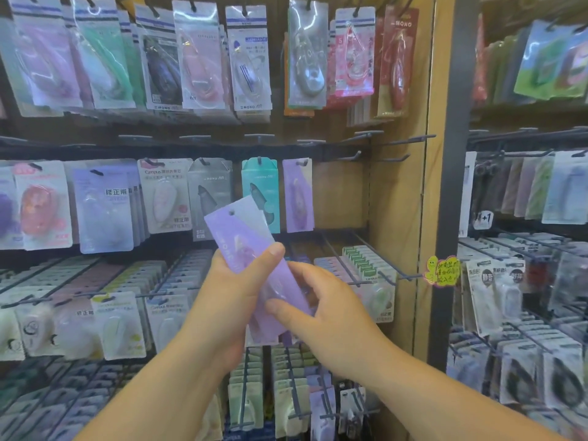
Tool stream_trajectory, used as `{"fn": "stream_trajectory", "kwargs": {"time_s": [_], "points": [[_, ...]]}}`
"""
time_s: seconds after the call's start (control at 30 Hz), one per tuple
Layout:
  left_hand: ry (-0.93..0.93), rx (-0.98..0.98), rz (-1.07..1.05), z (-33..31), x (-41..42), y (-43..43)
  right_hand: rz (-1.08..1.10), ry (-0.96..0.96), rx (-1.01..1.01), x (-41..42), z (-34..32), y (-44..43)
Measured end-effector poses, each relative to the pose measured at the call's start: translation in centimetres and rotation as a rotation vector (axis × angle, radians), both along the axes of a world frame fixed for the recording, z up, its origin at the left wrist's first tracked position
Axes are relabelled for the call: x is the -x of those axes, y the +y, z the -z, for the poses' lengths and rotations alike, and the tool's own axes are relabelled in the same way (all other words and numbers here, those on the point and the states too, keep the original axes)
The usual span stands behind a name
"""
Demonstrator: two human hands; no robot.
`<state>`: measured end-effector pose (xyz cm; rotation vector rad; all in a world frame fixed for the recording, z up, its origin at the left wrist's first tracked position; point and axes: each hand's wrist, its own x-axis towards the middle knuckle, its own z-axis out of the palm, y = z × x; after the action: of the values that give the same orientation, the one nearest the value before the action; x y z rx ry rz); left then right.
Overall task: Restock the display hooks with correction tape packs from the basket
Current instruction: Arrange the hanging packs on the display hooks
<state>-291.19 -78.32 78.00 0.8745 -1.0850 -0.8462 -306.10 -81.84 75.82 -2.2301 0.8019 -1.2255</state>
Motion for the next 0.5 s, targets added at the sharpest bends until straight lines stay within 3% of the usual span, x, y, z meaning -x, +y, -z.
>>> {"fn": "stream_trajectory", "kwargs": {"time_s": [0.23,0.37,0.5], "points": [[0.04,-0.015,0.054,0.3,-0.7,-0.2,-0.031,-0.133,-0.114,0.2,-0.5,-0.7],[0.054,0.01,-0.014,0.4,-1.0,-0.3,-0.13,-0.257,-0.288,0.2,-0.9,-0.6],[0.072,0.022,-0.09,0.5,-1.2,-0.4,-0.12,-0.247,-0.339,1.2,-2.4,-2.3]]}}
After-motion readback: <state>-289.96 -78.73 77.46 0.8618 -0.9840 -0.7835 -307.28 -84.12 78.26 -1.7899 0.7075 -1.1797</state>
